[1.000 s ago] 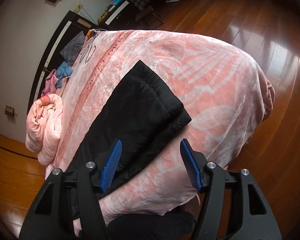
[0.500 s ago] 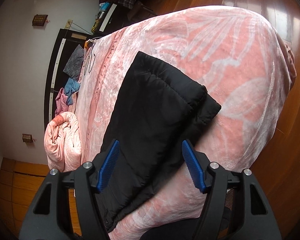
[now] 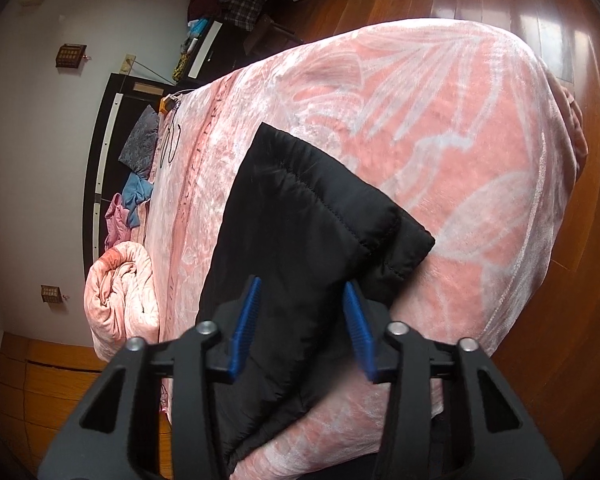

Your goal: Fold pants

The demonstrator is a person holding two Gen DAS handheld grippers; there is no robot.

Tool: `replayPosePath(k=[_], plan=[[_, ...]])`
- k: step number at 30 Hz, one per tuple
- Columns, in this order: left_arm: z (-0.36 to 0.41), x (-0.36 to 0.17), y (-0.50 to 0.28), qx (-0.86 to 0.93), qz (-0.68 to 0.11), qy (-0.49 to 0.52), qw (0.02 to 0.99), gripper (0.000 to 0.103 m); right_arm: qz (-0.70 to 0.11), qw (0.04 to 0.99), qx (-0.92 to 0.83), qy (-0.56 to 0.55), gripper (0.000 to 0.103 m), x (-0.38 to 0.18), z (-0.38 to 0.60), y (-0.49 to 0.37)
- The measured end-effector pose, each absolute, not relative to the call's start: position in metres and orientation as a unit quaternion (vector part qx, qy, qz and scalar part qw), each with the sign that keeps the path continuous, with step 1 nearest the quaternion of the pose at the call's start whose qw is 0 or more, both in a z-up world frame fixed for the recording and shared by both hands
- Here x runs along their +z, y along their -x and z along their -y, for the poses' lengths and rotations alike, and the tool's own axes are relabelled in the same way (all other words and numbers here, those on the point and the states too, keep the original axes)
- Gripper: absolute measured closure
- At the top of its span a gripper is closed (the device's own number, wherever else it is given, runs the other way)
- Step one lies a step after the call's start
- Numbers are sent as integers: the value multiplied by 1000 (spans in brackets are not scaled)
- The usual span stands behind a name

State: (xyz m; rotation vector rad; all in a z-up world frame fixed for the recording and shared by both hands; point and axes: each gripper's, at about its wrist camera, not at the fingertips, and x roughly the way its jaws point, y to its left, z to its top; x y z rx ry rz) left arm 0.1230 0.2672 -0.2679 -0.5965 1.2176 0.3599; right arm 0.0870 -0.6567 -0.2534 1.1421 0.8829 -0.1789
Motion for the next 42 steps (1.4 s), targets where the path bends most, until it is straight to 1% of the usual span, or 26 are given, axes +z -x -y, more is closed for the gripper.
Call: replayPosePath(k=[6, 8, 14, 15, 16, 17, 18, 20, 21, 22, 23, 24, 25, 26, 28, 30, 35, 42], plan=[[-265, -262, -128, 169, -567, 250, 767, 84, -401, 754, -79, -514, 100, -249, 654, -73], [-264, -258, -128, 174, -563, 234, 773, 85, -408, 754, -77, -509, 100, -252, 653, -70], [-262, -260, -130, 180, -569, 235, 767, 85, -428, 749, -91, -498, 99, -266, 655, -79], [-263, -261, -129, 180, -569, 237, 767, 85, -427, 743, -88, -507, 94, -268, 656, -79], [-262, -261, -129, 179, -569, 239, 767, 85, -426, 738, -88, -516, 92, -267, 658, -77], [-262, -260, -128, 176, -567, 238, 769, 85, -423, 737, -90, -520, 83, -264, 662, -74], [-262, -258, -126, 172, -563, 238, 773, 83, -416, 741, -96, -519, 70, -258, 665, -69], [-261, -253, -122, 162, -556, 237, 780, 80, -408, 749, -101, -513, 60, -247, 672, -60], [-261, -250, -118, 158, -550, 237, 785, 77, -406, 749, -99, -514, 55, -245, 676, -57], [-260, -247, -115, 153, -541, 235, 793, 63, -405, 749, -96, -516, 54, -244, 679, -53], [-259, -244, -111, 152, -531, 231, 801, 52, -404, 750, -95, -515, 49, -243, 681, -51], [-257, -239, -105, 156, -512, 226, 814, 36, -403, 751, -96, -514, 40, -243, 683, -49], [-256, -234, -101, 160, -494, 223, 825, 30, -400, 752, -96, -516, 37, -245, 684, -48], [-255, -231, -97, 160, -482, 225, 832, 29, -398, 752, -95, -516, 37, -247, 685, -48], [-254, -230, -94, 158, -472, 236, 835, 22, -398, 748, -90, -523, 37, -255, 684, -50], [-252, -232, -93, 167, -467, 237, 835, 19, -396, 747, -85, -528, 37, -261, 681, -54], [-252, -245, -90, 191, -473, 262, 819, 19, -400, 743, -82, -531, 37, -274, 675, -67], [-248, -257, -84, 216, -469, 258, 817, 18, -387, 748, -62, -536, 37, -281, 674, -77]])
